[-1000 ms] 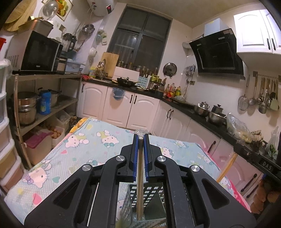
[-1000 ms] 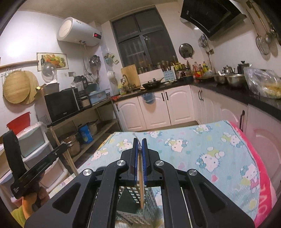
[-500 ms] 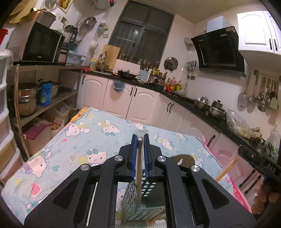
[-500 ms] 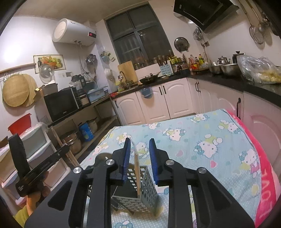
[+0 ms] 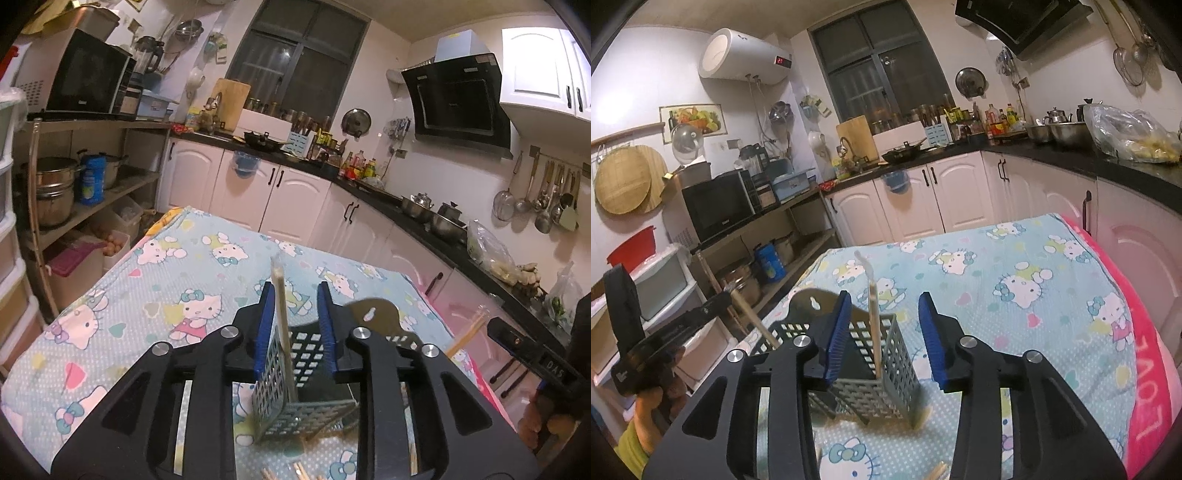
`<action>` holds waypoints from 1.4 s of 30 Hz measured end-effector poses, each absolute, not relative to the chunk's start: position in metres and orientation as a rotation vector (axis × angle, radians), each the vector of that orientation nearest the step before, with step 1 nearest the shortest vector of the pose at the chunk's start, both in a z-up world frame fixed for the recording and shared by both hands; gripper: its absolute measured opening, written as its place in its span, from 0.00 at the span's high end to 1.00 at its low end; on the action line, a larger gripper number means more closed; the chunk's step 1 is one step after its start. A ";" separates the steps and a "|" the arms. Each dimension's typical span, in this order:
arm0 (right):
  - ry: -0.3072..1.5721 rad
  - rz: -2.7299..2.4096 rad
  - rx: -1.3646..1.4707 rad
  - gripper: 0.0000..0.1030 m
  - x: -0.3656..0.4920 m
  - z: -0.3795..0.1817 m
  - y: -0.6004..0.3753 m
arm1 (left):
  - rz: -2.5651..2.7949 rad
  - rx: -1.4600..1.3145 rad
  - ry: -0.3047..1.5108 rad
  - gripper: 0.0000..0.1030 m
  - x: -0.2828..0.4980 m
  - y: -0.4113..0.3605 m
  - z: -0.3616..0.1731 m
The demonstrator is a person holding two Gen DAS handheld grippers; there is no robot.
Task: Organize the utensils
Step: 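Open the left gripper over the caddy while the right gripper opens too, then move both grippers back to the chopstick pile and grasp one chopstick each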
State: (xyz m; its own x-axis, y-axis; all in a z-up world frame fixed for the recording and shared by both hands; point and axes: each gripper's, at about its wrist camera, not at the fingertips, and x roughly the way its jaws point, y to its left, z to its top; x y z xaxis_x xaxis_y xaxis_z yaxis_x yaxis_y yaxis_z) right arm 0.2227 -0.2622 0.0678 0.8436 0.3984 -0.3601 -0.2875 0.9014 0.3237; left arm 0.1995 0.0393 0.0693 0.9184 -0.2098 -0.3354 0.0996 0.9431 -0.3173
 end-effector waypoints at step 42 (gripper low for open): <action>0.545 0.347 0.196 0.47 0.152 0.032 -0.274 | -0.231 -0.269 0.533 0.26 0.126 0.029 0.027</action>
